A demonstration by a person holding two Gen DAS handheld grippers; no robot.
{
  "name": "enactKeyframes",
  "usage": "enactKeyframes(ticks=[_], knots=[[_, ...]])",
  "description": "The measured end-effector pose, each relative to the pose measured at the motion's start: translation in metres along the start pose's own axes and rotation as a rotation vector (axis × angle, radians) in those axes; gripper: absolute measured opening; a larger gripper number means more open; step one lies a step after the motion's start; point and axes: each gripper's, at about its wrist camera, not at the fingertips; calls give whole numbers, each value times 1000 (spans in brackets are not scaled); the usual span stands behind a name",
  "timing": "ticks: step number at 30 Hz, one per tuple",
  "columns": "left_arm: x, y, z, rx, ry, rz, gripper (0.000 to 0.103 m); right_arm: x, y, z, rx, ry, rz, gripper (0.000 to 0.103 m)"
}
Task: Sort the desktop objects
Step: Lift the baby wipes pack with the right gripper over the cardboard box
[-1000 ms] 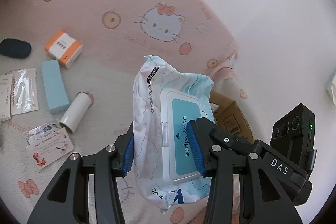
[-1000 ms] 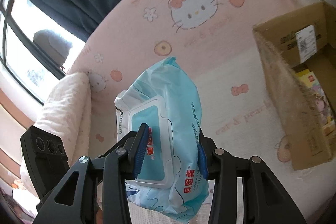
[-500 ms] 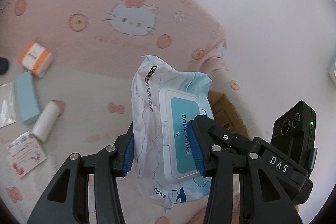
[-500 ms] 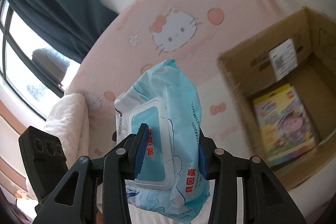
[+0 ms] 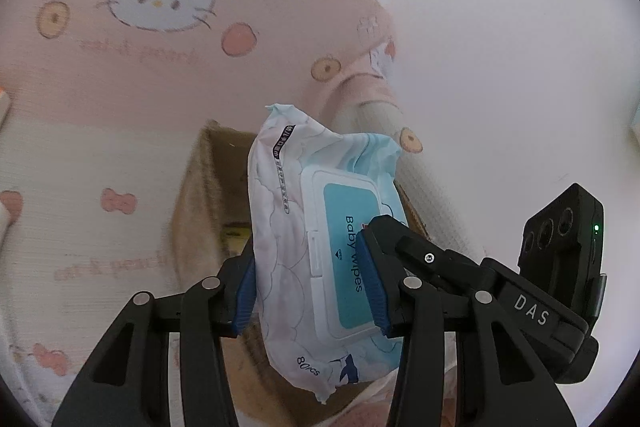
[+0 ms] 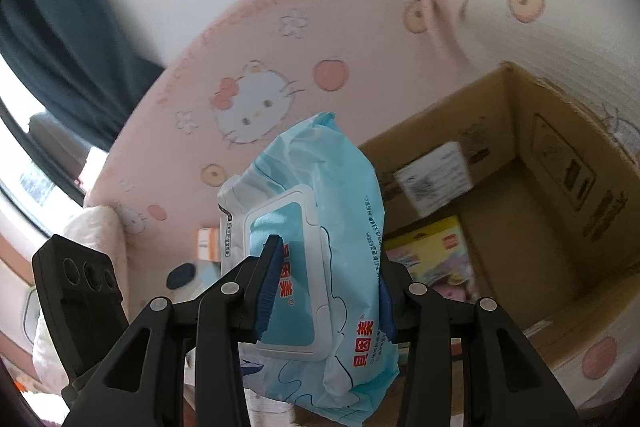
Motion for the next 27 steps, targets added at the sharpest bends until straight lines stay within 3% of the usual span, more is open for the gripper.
enactKeyframes(ticks=[14, 22, 27], knots=[[24, -9, 7, -20, 52, -76, 50, 12, -4, 33, 0, -2, -100, 39], [51, -2, 19, -25, 154, -150, 48, 39, 19, 58, 9, -8, -289, 39], [65, 3, 31, 3, 225, -156, 48, 50, 36, 79, 51, 31, -377, 39]])
Point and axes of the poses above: each gripper's, at about its wrist camera, not at the fingertips, and x roughly the way its jaws point, z to its right, y to its top, and after that the axes turned 2 degrees about y, right-handed
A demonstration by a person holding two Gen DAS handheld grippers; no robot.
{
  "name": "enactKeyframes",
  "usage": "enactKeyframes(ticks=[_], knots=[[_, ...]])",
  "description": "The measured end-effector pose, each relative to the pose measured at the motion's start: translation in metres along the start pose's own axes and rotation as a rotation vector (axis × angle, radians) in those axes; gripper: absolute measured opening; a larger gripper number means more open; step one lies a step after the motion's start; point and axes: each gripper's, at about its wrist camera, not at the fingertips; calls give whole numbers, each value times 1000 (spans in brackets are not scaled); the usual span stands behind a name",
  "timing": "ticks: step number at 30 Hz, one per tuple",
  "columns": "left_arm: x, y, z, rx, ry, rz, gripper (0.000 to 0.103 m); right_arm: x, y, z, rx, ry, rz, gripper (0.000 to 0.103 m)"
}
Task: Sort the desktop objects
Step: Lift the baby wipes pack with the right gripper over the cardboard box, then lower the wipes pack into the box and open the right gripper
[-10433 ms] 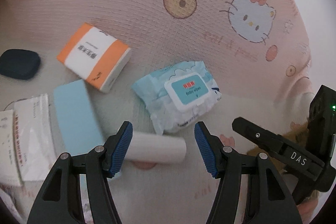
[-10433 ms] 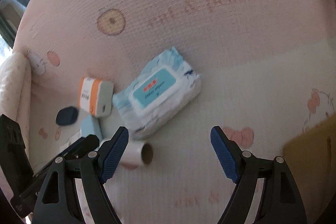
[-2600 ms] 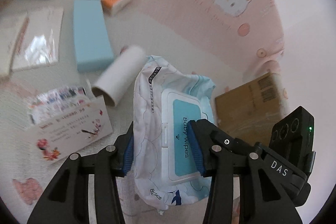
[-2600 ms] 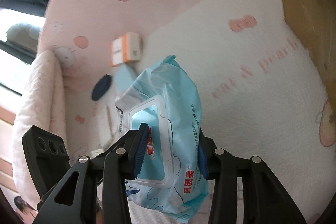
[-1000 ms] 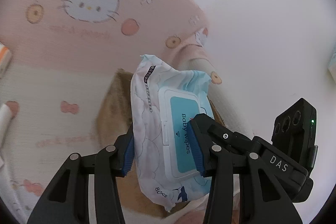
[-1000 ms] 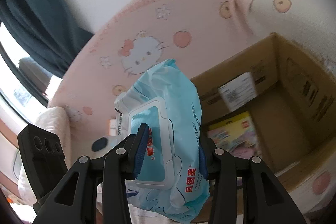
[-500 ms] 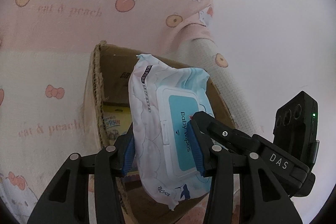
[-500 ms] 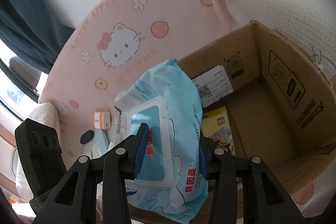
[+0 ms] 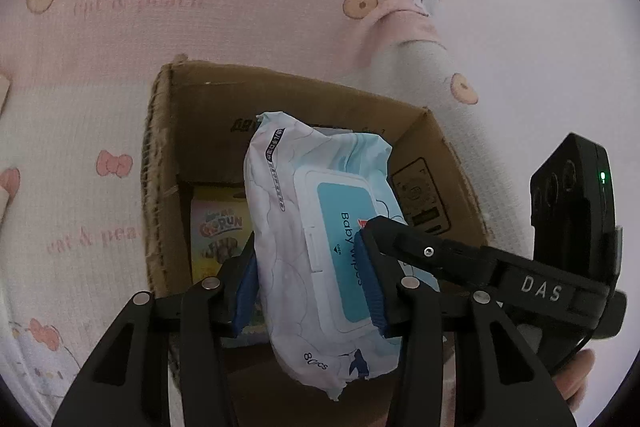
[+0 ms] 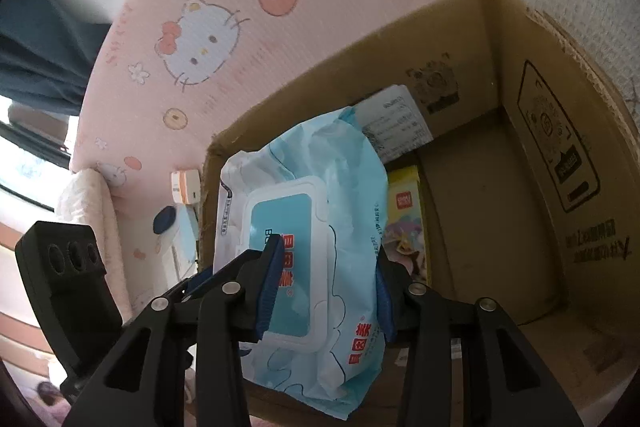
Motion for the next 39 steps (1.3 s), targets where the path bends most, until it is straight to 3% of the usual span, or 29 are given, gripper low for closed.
enactKeyframes(ticks=[7, 14, 19, 25, 32, 39], knots=[[6, -1, 21, 46, 98, 7, 49, 6, 12, 6, -43, 31, -87, 38], [19, 3, 38, 76, 63, -14, 49, -11, 22, 17, -74, -14, -95, 38], [39, 0, 41, 80, 62, -66, 49, -5, 29, 27, -97, -71, -147, 38], [52, -5, 32, 67, 142, -160, 48, 25, 31, 32, -123, -81, -273, 36], [66, -6, 27, 127, 266, -237, 48, 60, 30, 28, -165, -99, -389, 35], [88, -10, 22, 116, 360, -366, 47, 93, 29, 31, -173, -133, -492, 35]])
Point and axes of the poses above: each gripper's, at about its wrist camera, not at the fingertips, and x roughly the way its jaws point, z to its right, y to its top, and after that the axes turned 2 degrees about y, right-handed
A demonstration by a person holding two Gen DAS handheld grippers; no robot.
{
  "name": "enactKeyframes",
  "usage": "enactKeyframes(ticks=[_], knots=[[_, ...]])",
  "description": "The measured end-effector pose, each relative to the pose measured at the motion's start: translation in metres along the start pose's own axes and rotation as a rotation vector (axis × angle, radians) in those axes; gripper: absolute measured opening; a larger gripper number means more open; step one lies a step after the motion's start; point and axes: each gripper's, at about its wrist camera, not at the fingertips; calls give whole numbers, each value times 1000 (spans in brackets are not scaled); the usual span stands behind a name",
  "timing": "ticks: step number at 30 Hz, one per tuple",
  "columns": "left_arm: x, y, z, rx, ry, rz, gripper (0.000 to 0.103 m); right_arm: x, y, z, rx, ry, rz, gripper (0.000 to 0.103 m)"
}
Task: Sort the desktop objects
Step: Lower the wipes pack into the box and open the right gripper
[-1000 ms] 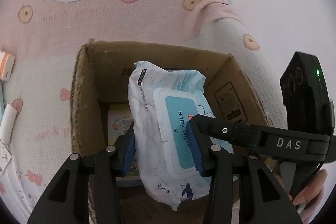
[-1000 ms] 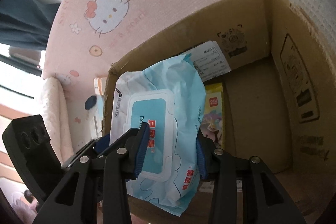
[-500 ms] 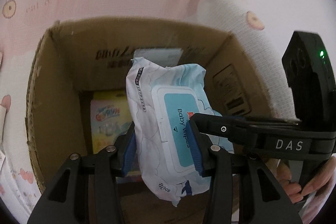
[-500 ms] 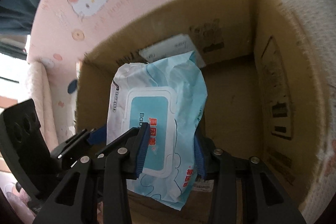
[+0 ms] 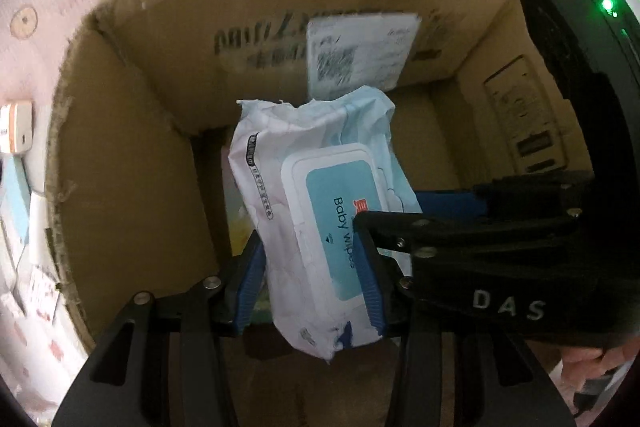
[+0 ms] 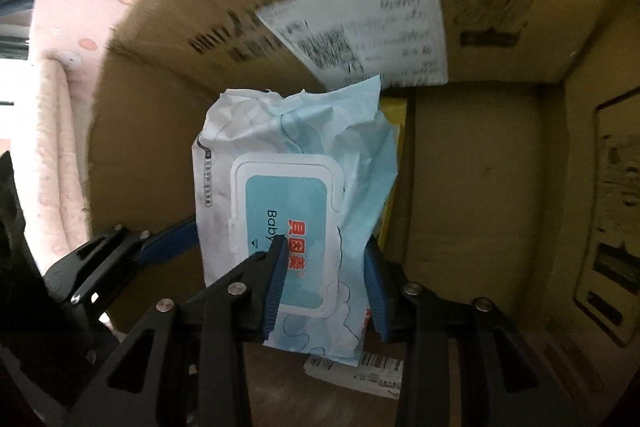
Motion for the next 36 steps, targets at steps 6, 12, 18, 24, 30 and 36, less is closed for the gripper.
enactKeyframes(ticks=[6, 12, 18, 24, 30, 36], knots=[[-17, -2, -2, -11, 19, 75, 45, -2, 9, 5, 29, 72, -23, 34], [-29, 0, -8, -25, -25, 103, 45, -20, 11, 1, 17, 2, 21, 34], [-45, -5, 9, 43, -54, 181, 46, -38, -3, 2, 17, -141, 56, 35], [-76, 5, 10, 142, -42, 321, 47, -31, -3, 16, 18, -268, 7, 34], [-66, 24, -10, 172, -117, 241, 13, -19, 7, 39, 74, -294, -1, 35], [-66, 22, -21, 161, -153, 265, 12, -7, 12, 38, 39, -338, -67, 31]])
Point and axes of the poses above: each gripper's, at about its wrist camera, not at the fingertips, and x roughly the way its jaws point, z to its right, y to its top, and after that the axes turned 2 degrees about y, right-handed
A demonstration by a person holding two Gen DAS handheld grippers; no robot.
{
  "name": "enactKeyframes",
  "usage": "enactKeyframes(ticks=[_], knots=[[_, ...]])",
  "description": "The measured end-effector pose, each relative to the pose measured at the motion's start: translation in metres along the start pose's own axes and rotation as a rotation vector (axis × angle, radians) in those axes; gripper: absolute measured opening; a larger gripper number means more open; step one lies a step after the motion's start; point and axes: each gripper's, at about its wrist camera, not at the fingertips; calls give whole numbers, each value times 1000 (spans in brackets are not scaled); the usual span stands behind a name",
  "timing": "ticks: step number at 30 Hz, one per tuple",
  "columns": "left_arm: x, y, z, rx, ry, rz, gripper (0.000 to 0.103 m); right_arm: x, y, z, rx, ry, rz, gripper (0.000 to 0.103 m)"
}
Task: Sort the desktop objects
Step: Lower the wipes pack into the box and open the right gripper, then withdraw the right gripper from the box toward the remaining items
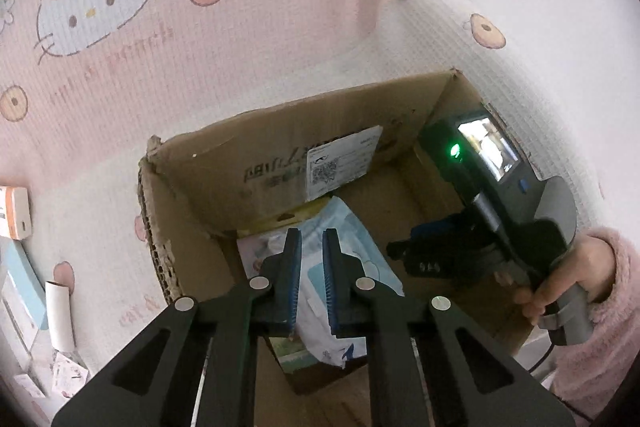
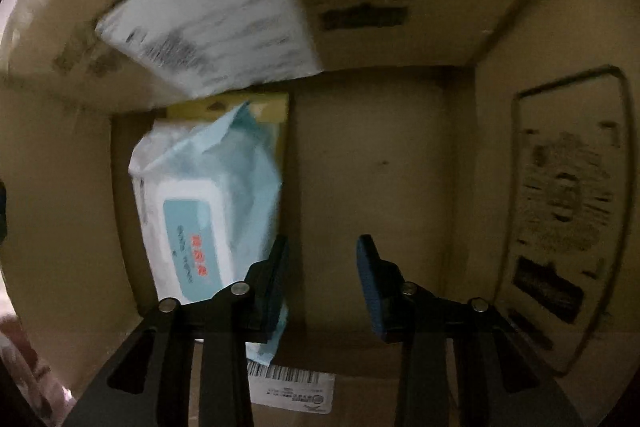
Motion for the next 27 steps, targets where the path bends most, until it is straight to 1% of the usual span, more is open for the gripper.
enactKeyframes(ticks=[3, 4, 6, 9, 11, 13, 17, 18, 19, 20, 22, 23, 25, 27], knots=[[-1, -2, -2, -2, -29, 10, 12, 3, 1, -17, -79, -49, -23, 27], [-3, -3, -2, 0, -38, 14, 12, 4, 3, -22, -91, -48, -28, 26], [-9, -4, -1, 9, -50, 26, 12, 4, 5, -28, -98, -23, -38, 18], [-16, -7, -6, 13, -29, 38, 12, 7, 8, -36, -102, 19, -68, 18], [-19, -9, -11, 13, -7, 41, 12, 10, 6, -39, -91, 63, -109, 18], [-22, -12, -16, 10, 1, 45, 13, 7, 2, -42, -100, 56, -118, 18], [-32, -18, -27, -3, -31, 57, 15, -20, -4, -38, -84, -68, -31, 18], [-35, -19, -30, -10, -44, 60, 20, -28, -7, -36, -62, -76, -11, 18], [-38, -21, -33, -21, -62, 63, 27, -37, -11, -33, -38, -77, 10, 19], [-42, -23, -36, -33, -74, 70, 30, -48, -16, -32, -21, -78, 37, 19], [-52, -28, -44, -59, -83, 97, 33, -71, -29, -32, -7, -91, 92, 21], [-57, -30, -47, -64, -74, 110, 33, -81, -36, -35, -5, -106, 119, 23], [-65, -35, -53, -68, -45, 129, 35, -91, -60, -54, -11, -133, 168, 24], [-75, -41, -60, -72, -16, 149, 37, -107, -76, -66, -21, -148, 212, 25]])
Point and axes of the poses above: each gripper's, at about its wrist camera, not at the fingertips, and x roughly the way its jaws point, z to its right, y to its top, and after that the axes turned 2 degrees about y, right-handed
